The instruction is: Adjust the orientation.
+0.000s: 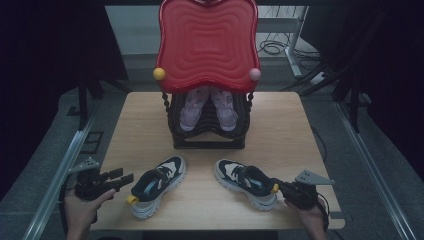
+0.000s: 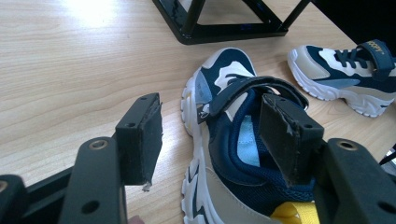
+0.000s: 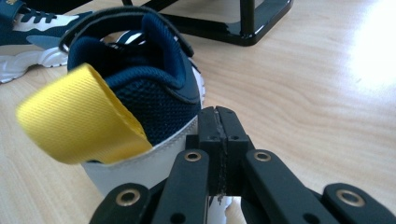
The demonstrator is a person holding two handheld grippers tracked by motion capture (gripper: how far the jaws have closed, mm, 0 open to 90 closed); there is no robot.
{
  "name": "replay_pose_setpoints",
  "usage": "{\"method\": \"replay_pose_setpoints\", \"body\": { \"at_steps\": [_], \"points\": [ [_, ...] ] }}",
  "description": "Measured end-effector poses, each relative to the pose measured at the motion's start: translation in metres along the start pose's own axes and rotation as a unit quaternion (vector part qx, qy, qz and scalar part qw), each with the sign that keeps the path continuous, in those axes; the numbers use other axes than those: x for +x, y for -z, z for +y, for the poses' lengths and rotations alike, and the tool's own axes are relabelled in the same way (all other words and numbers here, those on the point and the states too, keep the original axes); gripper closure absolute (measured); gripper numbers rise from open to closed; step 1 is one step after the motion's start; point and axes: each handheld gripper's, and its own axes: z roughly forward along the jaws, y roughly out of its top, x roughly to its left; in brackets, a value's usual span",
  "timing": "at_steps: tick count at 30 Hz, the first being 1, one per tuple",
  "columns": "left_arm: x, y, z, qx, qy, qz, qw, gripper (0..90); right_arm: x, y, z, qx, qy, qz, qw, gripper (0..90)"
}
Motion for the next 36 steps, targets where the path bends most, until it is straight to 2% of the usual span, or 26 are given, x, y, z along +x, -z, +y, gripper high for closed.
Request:
{"method": "replay_pose_setpoints", "body": {
  "at_steps": [9,14,23,28,31,36],
  "points": [
    [-0.002,0.001,0.0,-0.006,-0.002,-0.002,1.0,39.8,0.015,0.005,-0.01,0.004,0.007,0.008,0.9999,89.8],
    [-0.002,0.0,0.0,-0.005,-0.004,-0.004,1.0,40.4,0.017,0.006,-0.012,0.005,0.004,0.009,0.9999,89.8],
    [-0.006,0.004,0.001,-0.023,-0.011,-0.005,0.9997,41.7,0.019,0.005,-0.011,0.007,0.005,0.004,1.0,89.8],
    [-0.011,0.005,0.003,-0.03,-0.016,-0.009,0.9994,42.0,0.016,0.012,-0.003,-0.01,0.002,-0.018,0.9998,89.8],
    [-0.016,0.008,0.004,-0.047,-0.023,-0.008,0.9986,43.0,0.014,0.017,0.008,-0.022,0.003,-0.028,0.9994,89.8],
    [-0.022,0.013,0.006,-0.061,-0.031,-0.006,0.9976,43.1,0.019,0.026,0.031,-0.048,0.015,-0.028,0.9983,88.7]
  ]
}}
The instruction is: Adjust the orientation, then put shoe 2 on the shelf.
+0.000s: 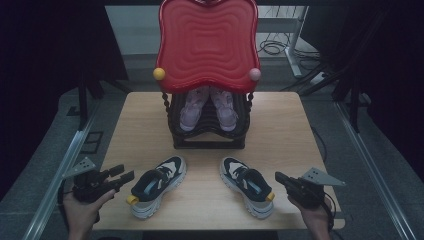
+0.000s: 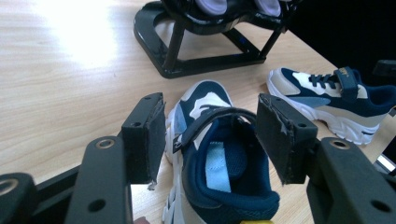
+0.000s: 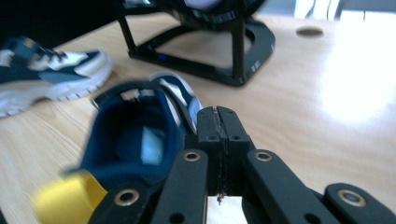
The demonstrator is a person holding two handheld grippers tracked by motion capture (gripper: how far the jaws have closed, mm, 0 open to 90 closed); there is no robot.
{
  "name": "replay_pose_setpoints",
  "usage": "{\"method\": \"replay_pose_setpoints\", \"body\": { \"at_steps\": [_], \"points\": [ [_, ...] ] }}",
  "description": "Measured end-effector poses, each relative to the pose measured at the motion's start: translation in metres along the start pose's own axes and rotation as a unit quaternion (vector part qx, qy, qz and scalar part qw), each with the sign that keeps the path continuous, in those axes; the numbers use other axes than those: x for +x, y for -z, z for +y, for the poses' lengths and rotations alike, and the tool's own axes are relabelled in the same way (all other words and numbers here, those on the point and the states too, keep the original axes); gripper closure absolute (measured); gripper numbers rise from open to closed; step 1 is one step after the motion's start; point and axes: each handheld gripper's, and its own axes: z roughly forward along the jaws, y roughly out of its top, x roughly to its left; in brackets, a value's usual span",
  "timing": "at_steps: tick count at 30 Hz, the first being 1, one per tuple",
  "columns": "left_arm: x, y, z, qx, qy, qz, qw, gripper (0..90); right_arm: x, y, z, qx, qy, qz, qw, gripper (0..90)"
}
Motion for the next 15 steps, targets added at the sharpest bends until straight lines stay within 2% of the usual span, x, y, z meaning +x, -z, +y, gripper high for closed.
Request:
{"method": "replay_pose_setpoints", "body": {
  "at_steps": [4,9,15],
  "points": [
    [-0.005,-0.001,0.001,0.0,-0.008,-0.006,1.0,43.1,0.01,0.003,0.014,-0.014,0.011,0.015,0.9997,88.4],
    [-0.012,-0.005,0.001,0.012,-0.017,-0.013,0.9997,43.0,0.023,0.002,0.022,-0.02,0.023,0.037,0.9989,88.7],
    [-0.019,-0.009,0.001,0.019,-0.024,-0.017,0.9994,43.0,0.035,-0.001,0.024,-0.009,0.037,0.06,0.9975,78.2]
  ]
}}
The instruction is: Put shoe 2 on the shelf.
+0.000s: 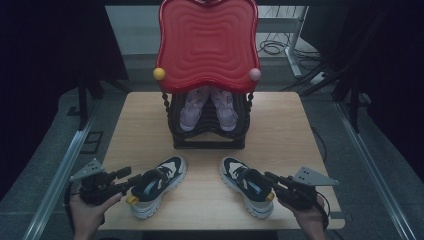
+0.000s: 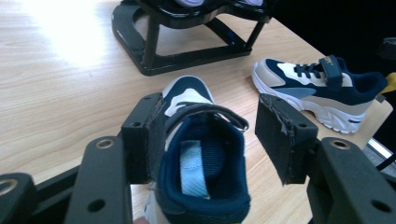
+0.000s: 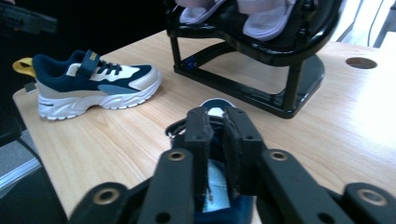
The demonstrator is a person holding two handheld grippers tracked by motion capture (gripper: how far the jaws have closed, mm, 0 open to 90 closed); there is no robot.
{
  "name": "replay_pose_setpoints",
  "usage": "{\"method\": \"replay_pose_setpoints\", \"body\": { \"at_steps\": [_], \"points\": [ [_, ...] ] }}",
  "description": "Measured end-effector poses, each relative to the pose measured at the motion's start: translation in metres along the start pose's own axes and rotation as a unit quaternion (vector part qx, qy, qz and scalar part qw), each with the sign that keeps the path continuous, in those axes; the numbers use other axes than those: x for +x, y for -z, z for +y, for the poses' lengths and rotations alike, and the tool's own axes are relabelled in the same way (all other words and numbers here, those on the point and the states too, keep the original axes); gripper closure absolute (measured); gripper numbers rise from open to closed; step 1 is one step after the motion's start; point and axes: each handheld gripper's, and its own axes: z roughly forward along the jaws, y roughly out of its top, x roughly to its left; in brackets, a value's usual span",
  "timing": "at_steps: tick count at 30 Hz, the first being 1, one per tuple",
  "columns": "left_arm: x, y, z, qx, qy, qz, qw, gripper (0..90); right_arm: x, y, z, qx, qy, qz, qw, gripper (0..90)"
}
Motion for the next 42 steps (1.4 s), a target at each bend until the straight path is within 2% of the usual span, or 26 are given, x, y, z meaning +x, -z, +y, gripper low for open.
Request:
{"method": "replay_pose_setpoints", "body": {
  "at_steps": [8,16,21,24,29,33,37,42],
  "points": [
    [-0.01,0.0,0.002,0.012,-0.015,-0.01,0.9998,45.8,0.016,-0.004,0.002,0.022,0.009,0.009,0.9997,65.4],
    [-0.015,-0.013,0.0,0.045,-0.019,-0.014,0.9987,49.5,0.018,-0.009,0.0,0.034,0.003,0.014,0.9993,61.9],
    [-0.023,-0.02,-0.001,0.067,-0.037,-0.022,0.9968,51.9,0.021,-0.008,0.0,0.034,0.007,0.012,0.9993,60.5],
    [-0.028,-0.027,-0.002,0.084,-0.045,-0.017,0.9953,54.2,0.022,-0.008,0.001,0.033,0.006,0.013,0.9993,60.2],
    [-0.029,-0.039,-0.005,0.107,-0.043,-0.017,0.9932,54.7,0.02,-0.011,-0.002,0.04,0.005,0.011,0.9991,59.9],
    [-0.03,-0.047,-0.007,0.119,-0.046,-0.013,0.9918,54.8,0.021,-0.013,-0.003,0.043,0.004,0.014,0.999,59.9],
    [-0.033,-0.055,-0.006,0.125,-0.053,0.003,0.9907,54.3,0.02,-0.013,-0.003,0.042,0.003,0.012,0.999,59.8],
    [-0.036,-0.062,-0.004,0.132,-0.059,0.005,0.9895,55.0,0.02,-0.015,-0.003,0.042,0.002,0.013,0.999,59.7]
  ]
}}
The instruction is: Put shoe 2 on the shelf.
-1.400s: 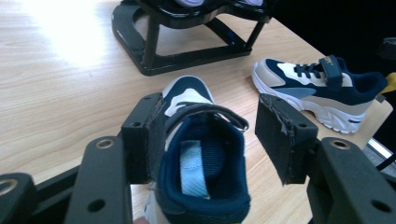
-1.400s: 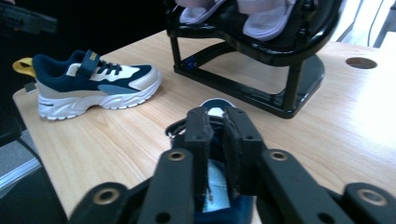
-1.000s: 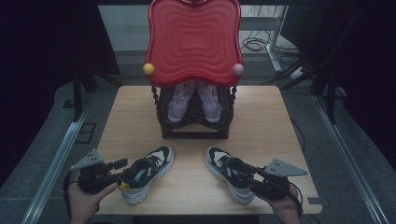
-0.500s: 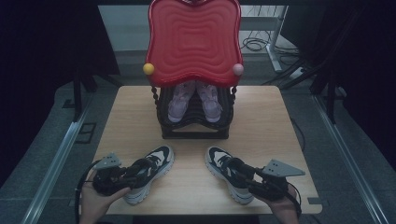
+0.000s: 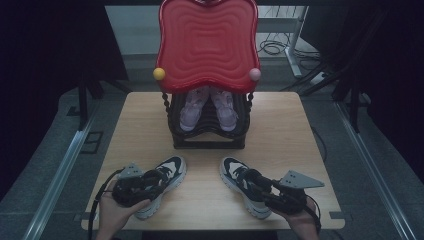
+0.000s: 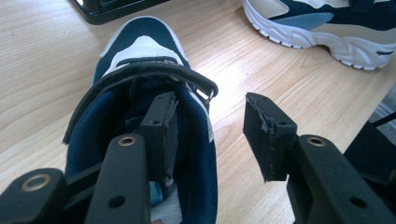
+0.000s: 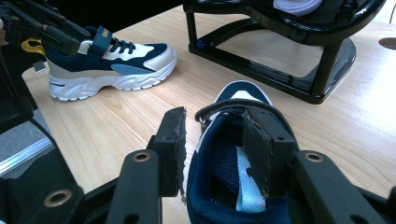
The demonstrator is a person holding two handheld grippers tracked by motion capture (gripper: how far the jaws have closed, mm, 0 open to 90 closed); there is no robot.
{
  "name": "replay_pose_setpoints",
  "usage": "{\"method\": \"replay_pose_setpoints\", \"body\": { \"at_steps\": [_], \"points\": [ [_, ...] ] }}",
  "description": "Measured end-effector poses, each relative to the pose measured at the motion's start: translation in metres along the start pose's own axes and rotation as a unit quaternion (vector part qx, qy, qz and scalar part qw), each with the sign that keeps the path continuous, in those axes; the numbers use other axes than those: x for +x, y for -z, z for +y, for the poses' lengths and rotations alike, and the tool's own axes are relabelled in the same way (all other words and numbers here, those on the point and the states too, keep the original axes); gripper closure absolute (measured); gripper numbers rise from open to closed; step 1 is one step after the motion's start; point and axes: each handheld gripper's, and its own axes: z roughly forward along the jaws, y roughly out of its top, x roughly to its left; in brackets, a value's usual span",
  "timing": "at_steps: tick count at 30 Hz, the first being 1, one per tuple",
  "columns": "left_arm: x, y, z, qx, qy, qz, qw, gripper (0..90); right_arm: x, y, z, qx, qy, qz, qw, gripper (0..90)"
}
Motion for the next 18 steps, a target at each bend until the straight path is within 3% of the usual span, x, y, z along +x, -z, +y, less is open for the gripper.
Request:
{"method": "replay_pose_setpoints", "body": {
  "at_steps": [4,18],
  "points": [
    [-0.0002,-0.0028,0.0033,0.009,-0.004,0.009,0.9999,57.5,0.001,-0.0001,0.001,0.0,0.002,0.001,1.0,59.6],
    [0.0001,-0.0037,0.0059,0.025,-0.008,0.004,0.9997,57.6,0.0016,-0.0007,0.0033,0.002,0.007,-0.001,1.0,59.7]
  ]
}}
